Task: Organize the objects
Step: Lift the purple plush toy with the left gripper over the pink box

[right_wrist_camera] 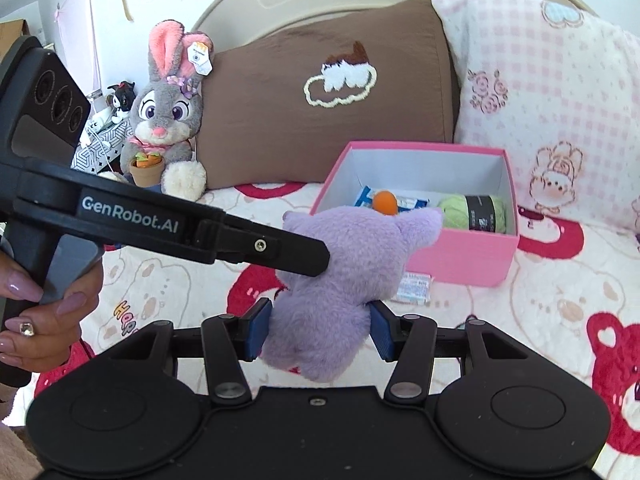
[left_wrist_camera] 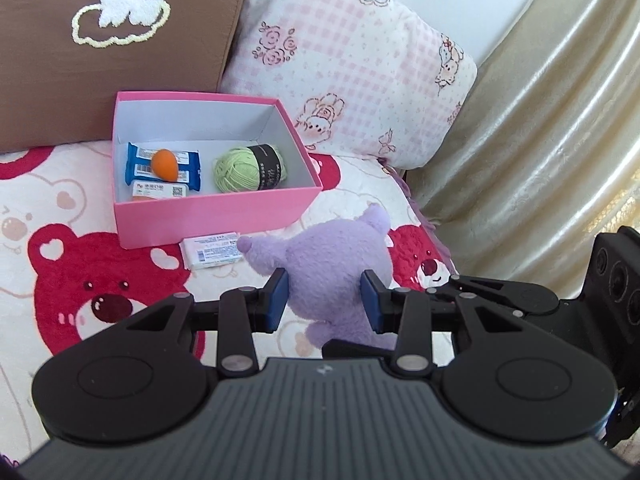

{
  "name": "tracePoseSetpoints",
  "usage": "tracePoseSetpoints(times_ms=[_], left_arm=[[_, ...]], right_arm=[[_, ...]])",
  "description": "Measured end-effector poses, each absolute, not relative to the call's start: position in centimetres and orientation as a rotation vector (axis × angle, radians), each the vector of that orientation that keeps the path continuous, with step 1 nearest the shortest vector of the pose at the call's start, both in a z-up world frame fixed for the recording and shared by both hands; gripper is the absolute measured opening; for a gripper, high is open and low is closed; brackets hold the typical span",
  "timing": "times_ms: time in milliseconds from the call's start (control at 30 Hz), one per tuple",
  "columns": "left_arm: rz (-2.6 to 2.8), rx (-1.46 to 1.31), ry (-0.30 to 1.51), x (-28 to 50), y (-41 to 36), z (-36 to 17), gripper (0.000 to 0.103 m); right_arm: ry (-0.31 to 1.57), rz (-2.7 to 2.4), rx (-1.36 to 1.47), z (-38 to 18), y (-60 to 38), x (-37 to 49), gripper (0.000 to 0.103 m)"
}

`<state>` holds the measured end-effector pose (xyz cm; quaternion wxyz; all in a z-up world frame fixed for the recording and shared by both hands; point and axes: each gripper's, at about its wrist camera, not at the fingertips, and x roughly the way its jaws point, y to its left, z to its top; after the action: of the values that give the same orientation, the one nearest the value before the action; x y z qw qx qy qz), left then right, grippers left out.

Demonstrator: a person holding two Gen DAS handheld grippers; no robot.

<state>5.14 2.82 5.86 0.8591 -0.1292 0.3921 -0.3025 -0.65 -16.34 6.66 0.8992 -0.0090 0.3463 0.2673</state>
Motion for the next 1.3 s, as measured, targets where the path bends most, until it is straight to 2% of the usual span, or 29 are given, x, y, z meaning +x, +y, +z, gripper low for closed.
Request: tracePoseSetpoints(times_ms=[233, 333, 667, 1300], left_arm=[[-0.633, -0.262, 0.813, 7.7, 3.7, 7.2, 0.038], [-0.615, -0.272, 0.807, 9.3, 3.8, 7.3, 0.038], [-0.574, -0.31, 0.809, 16.0, 3.5, 6.7, 0.038], [-0.5, -0.331, 0.937, 29.6, 2.1, -2.5, 0.038]], right_arm=[[0.665, 0.535, -0.054, 8.8, -15.2, 2.4, 0.054], [0.665, 0.518, -0.061, 8.7, -14.7, 4.2, 0.05], [0.704, 0.483, -0.024, 7.9, -14.3, 11.1, 0.048], [0.879, 0.416, 0.1, -1.2, -14.9, 24.9, 0.047]])
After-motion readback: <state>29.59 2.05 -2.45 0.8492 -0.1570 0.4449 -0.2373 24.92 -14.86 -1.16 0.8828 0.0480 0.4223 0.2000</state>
